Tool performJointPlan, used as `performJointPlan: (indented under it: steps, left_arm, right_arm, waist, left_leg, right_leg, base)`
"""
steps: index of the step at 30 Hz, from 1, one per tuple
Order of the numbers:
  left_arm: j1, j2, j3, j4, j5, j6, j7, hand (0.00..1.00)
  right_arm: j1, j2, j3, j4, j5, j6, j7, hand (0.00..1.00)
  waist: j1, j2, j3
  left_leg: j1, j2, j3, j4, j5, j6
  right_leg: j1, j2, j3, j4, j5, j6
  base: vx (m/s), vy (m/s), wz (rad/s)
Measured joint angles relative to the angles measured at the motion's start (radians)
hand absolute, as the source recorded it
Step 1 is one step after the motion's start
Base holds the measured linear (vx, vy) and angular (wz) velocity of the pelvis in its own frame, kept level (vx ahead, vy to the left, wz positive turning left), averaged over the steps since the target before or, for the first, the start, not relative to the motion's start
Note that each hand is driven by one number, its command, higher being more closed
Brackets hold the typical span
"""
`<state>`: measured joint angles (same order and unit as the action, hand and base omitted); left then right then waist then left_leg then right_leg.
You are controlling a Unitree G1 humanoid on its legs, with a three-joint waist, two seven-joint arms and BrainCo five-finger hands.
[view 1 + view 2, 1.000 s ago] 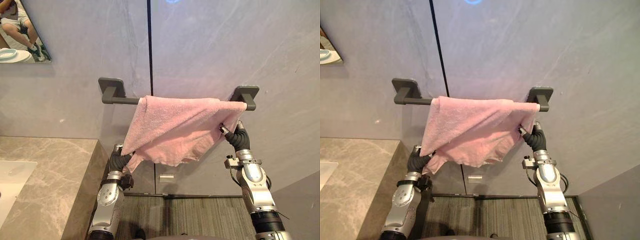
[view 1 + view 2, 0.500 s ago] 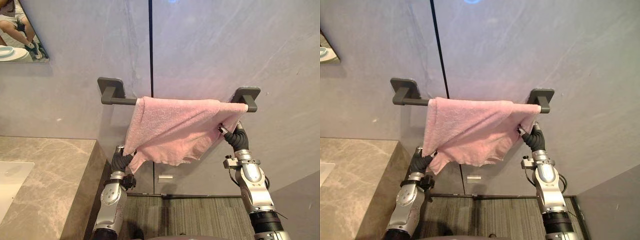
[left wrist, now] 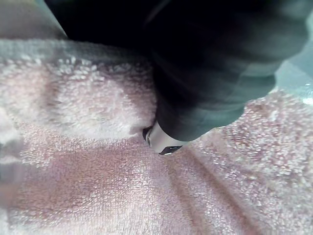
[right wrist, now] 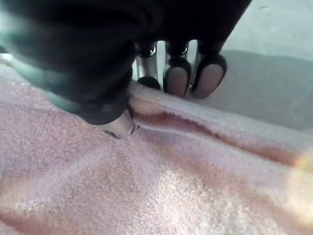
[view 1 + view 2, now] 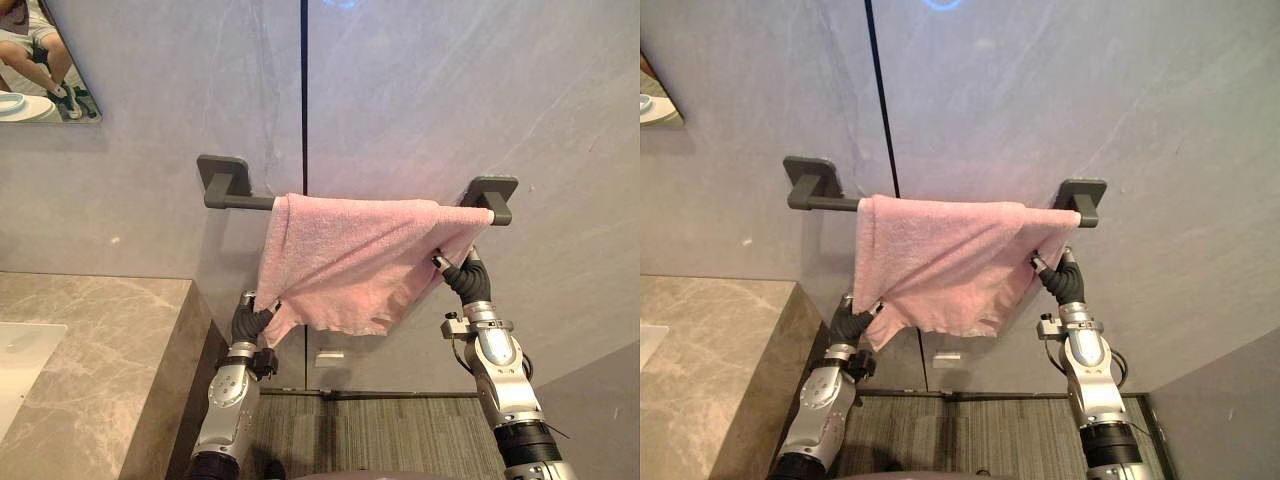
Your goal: Organize washtable
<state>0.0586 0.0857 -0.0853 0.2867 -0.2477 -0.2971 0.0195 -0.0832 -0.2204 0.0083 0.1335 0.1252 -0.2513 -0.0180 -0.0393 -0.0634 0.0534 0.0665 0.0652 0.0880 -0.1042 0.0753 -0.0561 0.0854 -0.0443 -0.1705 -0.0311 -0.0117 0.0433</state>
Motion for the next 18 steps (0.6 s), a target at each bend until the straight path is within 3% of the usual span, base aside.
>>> performJointPlan:
  steps: [4, 5, 7, 8, 12, 18]
  left_arm:
    - [-0.001, 0.006, -0.026, 0.007, 0.025, 0.000, 0.000, 1.00]
    - [-0.001, 0.006, -0.036, 0.009, 0.026, 0.000, 0.000, 0.00]
    - [-0.002, 0.006, -0.042, 0.021, 0.027, 0.000, 0.000, 0.00]
    - [-0.002, 0.007, -0.042, 0.026, 0.027, 0.000, 0.000, 0.00]
    - [-0.001, 0.007, -0.043, 0.040, 0.033, 0.002, 0.001, 0.00]
    - [0.011, 0.009, -0.041, 0.064, 0.045, 0.017, 0.003, 0.00]
  right_arm:
    - [0.000, 0.015, 0.001, 0.004, -0.015, -0.005, 0.000, 1.00]
    - [0.000, 0.022, 0.003, 0.005, -0.016, -0.006, 0.000, 1.00]
    - [0.000, 0.023, 0.012, 0.005, -0.018, -0.007, 0.000, 1.00]
    - [0.001, 0.027, 0.019, 0.006, -0.018, -0.006, 0.000, 0.00]
    - [0.003, 0.028, 0.032, 0.058, -0.026, 0.005, 0.000, 0.00]
    - [0.066, 0.059, 0.064, 0.139, -0.057, 0.081, 0.003, 0.00]
  waist:
    - [0.000, 0.000, 0.000]
    - [0.000, 0.000, 0.000]
    - [0.000, 0.000, 0.000]
    - [-0.001, 0.000, 0.000]
    - [0.000, 0.001, 0.000]
    - [-0.001, 0.012, 0.007]
  left_leg:
    - [0.001, 0.000, 0.000, 0.000, 0.000, 0.000]
    - [0.001, 0.000, 0.001, 0.000, 0.000, 0.001]
    - [0.002, 0.000, 0.002, 0.000, 0.000, 0.001]
    - [0.003, 0.000, 0.002, 0.000, 0.000, 0.001]
    - [0.004, 0.000, 0.002, 0.000, 0.000, 0.000]
    - [-0.001, 0.000, 0.001, 0.000, -0.002, 0.001]
  right_leg:
    - [0.000, 0.000, 0.000, 0.000, 0.000, 0.000]
    - [0.001, 0.000, 0.001, 0.000, 0.000, 0.000]
    - [0.001, 0.000, 0.002, 0.000, 0.000, 0.000]
    - [0.002, 0.000, 0.002, 0.000, 0.000, 0.000]
    - [0.003, 0.000, 0.002, -0.001, 0.000, 0.000]
    - [0.002, 0.000, 0.001, -0.006, 0.000, 0.000]
  base:
    - [0.00, 0.000, 0.00]
    - [0.00, 0.000, 0.00]
    - [0.00, 0.000, 0.00]
    - [0.00, 0.000, 0.00]
    - [0.00, 0.000, 0.00]
    - [0.00, 0.000, 0.00]
